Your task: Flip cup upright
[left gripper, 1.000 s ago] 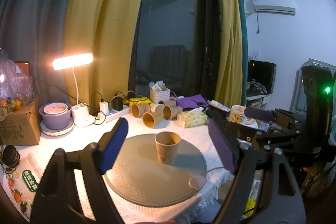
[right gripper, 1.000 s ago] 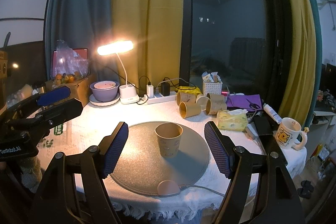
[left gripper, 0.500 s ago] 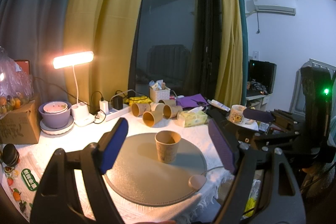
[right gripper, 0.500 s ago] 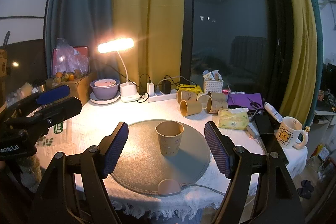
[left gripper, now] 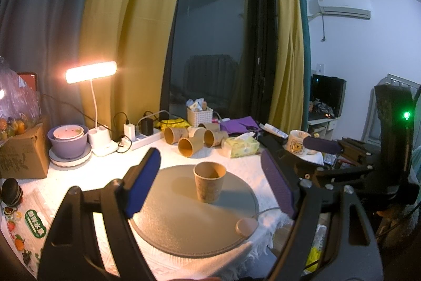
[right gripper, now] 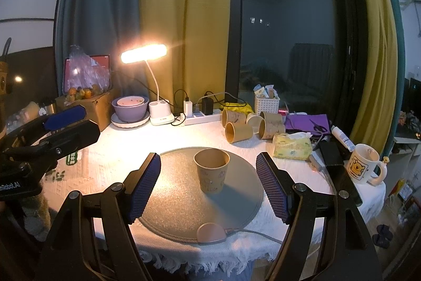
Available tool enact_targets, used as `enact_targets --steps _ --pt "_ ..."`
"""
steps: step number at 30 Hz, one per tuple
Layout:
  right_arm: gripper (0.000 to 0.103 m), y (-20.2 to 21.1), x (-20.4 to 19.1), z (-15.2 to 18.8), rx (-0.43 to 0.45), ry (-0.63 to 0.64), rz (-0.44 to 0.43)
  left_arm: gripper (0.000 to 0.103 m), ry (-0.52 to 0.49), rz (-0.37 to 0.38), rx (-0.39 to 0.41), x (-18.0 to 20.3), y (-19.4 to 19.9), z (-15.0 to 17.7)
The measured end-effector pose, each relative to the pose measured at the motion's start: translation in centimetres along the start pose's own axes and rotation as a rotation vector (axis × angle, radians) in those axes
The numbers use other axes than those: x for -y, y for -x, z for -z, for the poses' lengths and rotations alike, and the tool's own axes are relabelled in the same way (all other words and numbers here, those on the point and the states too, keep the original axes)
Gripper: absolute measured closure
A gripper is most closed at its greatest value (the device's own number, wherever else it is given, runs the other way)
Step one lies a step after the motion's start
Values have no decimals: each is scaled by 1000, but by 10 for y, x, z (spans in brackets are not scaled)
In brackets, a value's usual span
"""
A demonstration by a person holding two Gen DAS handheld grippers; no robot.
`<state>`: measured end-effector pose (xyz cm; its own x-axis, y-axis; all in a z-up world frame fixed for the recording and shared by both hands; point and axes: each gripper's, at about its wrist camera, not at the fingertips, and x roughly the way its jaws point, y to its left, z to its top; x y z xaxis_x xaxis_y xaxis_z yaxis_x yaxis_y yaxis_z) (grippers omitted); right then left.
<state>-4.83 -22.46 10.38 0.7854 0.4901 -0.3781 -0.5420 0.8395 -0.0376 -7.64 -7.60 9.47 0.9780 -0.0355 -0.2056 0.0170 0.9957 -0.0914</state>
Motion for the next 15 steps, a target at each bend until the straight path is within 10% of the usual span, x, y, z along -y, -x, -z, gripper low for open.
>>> enact_targets --steps 15 --pt "25 -1 -1 1 -4 0 0 23 2 1 -2 0 1 0"
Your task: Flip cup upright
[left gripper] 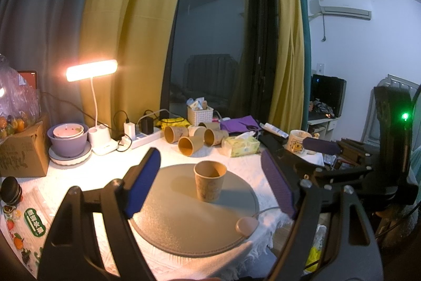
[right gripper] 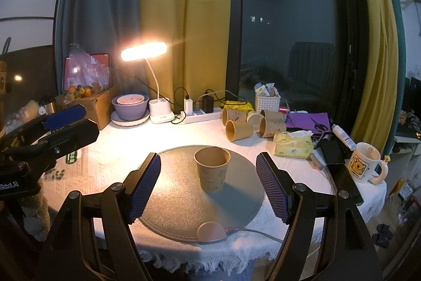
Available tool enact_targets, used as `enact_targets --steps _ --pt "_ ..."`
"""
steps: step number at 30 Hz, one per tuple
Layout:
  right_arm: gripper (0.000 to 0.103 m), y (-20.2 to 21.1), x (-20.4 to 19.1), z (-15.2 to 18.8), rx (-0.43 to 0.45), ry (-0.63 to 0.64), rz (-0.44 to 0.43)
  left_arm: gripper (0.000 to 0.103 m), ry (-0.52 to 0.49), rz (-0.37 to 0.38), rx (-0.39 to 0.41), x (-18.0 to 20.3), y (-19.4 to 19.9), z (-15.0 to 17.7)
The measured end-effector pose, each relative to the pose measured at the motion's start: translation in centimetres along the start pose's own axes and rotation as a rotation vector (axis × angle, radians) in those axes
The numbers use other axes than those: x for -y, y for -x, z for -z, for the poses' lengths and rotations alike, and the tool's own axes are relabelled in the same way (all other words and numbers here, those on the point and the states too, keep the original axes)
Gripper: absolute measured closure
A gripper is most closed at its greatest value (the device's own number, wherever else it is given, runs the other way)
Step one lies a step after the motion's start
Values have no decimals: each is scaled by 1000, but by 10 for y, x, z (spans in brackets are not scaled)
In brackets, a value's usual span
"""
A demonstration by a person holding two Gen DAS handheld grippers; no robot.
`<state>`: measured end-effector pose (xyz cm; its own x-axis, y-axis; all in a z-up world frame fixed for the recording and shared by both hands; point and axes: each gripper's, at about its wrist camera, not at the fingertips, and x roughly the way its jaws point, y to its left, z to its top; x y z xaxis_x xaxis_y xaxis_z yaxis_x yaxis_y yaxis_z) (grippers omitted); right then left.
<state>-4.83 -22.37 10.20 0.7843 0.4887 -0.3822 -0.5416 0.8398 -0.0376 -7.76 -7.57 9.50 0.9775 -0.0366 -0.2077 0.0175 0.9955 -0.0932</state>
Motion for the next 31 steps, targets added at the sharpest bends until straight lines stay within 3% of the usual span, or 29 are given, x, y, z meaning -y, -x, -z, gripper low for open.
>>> enact_targets --steps 31 --pt "25 -3 1 2 -7 1 -2 23 -9 34 11 3 4 7"
